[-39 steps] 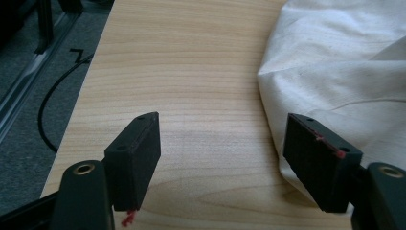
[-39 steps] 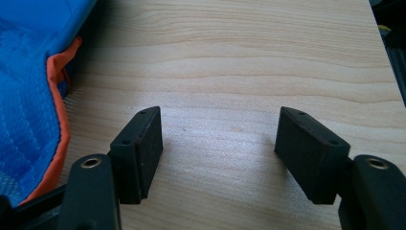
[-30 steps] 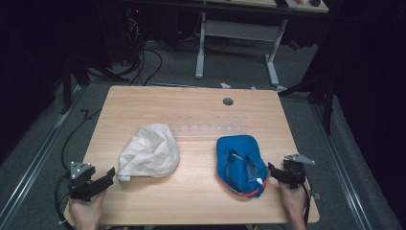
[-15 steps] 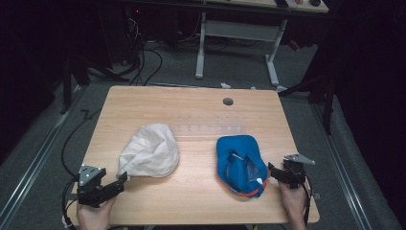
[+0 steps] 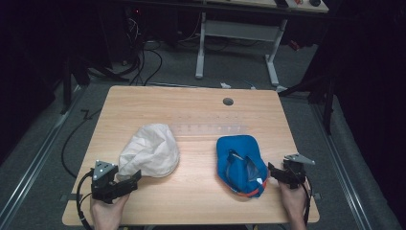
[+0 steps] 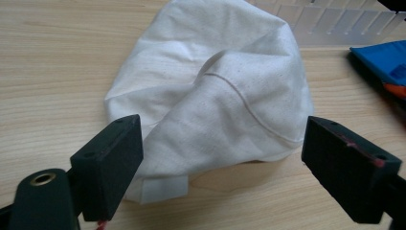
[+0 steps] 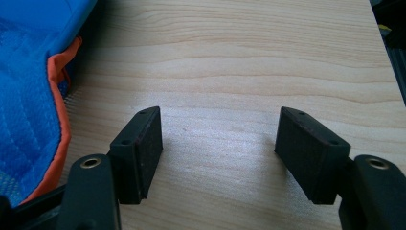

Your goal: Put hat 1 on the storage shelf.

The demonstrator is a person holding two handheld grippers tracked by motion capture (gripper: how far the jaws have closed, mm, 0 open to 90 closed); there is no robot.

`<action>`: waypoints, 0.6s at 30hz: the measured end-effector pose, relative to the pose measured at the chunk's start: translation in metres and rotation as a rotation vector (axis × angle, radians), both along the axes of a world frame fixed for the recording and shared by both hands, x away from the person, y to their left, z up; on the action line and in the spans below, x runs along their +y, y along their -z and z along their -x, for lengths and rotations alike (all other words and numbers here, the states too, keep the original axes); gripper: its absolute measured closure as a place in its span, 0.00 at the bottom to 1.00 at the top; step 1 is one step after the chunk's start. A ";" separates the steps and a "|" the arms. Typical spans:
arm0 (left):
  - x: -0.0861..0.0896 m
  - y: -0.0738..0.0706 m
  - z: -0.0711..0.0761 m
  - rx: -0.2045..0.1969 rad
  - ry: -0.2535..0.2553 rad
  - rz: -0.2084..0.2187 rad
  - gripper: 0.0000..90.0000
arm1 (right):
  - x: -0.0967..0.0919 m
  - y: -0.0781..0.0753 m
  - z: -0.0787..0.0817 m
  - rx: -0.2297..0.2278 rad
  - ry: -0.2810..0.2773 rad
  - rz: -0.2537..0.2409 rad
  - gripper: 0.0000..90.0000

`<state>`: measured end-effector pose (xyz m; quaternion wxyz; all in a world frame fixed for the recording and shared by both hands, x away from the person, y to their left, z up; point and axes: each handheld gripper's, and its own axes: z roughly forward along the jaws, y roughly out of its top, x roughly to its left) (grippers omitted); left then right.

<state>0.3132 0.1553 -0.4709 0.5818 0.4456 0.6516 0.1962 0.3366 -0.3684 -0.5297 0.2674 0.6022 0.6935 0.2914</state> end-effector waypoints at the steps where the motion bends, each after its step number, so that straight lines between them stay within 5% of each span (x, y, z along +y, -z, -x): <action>1: -0.001 0.000 -0.001 0.003 0.004 0.004 0.15 | 0.000 0.000 0.000 0.000 0.000 0.000 0.37; 9: -0.009 0.000 -0.012 0.021 0.020 0.025 0.12 | 0.000 0.000 0.000 0.000 -0.001 0.000 0.37; 18: -0.019 -0.001 -0.030 0.037 0.018 -0.014 0.09 | 0.000 0.000 0.000 0.000 -0.001 0.001 0.37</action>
